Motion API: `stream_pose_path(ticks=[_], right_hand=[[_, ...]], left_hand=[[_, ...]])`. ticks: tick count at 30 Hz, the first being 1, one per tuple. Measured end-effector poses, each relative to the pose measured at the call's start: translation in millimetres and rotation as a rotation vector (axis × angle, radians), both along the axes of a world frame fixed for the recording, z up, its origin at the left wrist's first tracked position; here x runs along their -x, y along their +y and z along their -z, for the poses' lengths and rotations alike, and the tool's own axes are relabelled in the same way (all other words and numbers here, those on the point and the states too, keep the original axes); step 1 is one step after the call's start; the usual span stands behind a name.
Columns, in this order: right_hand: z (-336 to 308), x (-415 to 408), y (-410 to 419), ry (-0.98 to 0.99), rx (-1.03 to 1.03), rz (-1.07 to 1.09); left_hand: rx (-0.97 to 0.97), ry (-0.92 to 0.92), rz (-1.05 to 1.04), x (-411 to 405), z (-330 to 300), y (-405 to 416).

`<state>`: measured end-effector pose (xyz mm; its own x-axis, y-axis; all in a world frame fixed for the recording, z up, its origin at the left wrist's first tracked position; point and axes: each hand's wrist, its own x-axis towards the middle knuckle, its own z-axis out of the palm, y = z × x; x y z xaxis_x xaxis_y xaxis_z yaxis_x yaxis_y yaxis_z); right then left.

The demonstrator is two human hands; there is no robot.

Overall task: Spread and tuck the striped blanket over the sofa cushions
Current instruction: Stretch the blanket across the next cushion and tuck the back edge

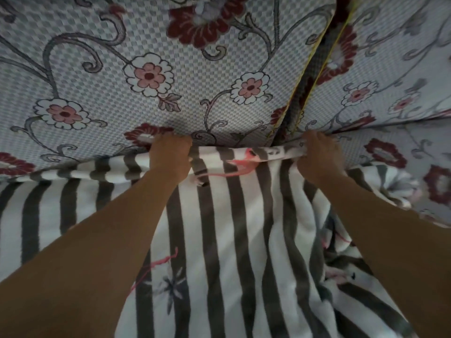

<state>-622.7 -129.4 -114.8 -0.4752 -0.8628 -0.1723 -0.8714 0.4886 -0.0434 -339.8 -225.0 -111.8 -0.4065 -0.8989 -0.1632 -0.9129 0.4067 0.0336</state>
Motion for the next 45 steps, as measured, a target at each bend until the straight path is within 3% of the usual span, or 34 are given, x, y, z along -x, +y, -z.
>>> stream_pose_path(ticks=[6,10,14,15,17,19,22,24,25,27,29,32,35,38,41,45], right_hand=[[35,-23,-11,-0.163,-0.018,-0.219],[48,-39,-37,-0.273,0.007,-0.175],[50,-39,-45,-0.169,-0.042,-0.393],[47,-39,-43,-0.233,0.0,-0.4],[33,-41,-39,-0.587,0.045,-0.287],[8,-35,-33,-0.97,-0.201,-0.149],[-21,-15,-26,-1.284,-0.844,0.038],[-28,-7,-32,-1.178,-0.874,0.039],[-29,-5,-38,-0.966,-0.785,-0.01],[-22,-10,-51,-0.462,-0.482,-0.188],[-11,-20,-58,-0.274,-0.216,-0.152],[7,-38,-52,-0.03,-0.049,-0.116],[28,-48,-44,0.064,0.175,-0.149],[43,-73,-34,-0.056,0.302,-0.402],[66,-114,-26,-0.124,0.062,-0.661],[92,-135,-48,-0.191,-0.191,-0.527]], left_hand=[[-0.001,0.02,-0.043,-3,16,-6],[0.106,0.088,0.01,0,19,-8],[0.148,0.134,0.04,-8,23,-10],[0.152,0.134,0.045,-10,23,-9],[0.146,0.134,0.019,-15,21,-8],[0.041,0.195,0.006,-21,15,-7],[-0.494,0.321,0.045,-29,-3,-13],[-0.593,0.274,0.045,-28,-12,-19],[-0.489,0.239,0.058,-26,-13,-24],[-0.102,0.15,0.109,-16,-12,-29],[0.09,0.114,0.075,-3,-6,-26],[0.028,0.246,-0.093,4,17,-16],[-0.051,0.456,-0.192,-10,39,2],[0.111,0.326,-0.118,-39,55,29],[0.094,0.085,-0.181,-72,73,43],[-0.171,-0.062,-0.32,-101,92,29]])
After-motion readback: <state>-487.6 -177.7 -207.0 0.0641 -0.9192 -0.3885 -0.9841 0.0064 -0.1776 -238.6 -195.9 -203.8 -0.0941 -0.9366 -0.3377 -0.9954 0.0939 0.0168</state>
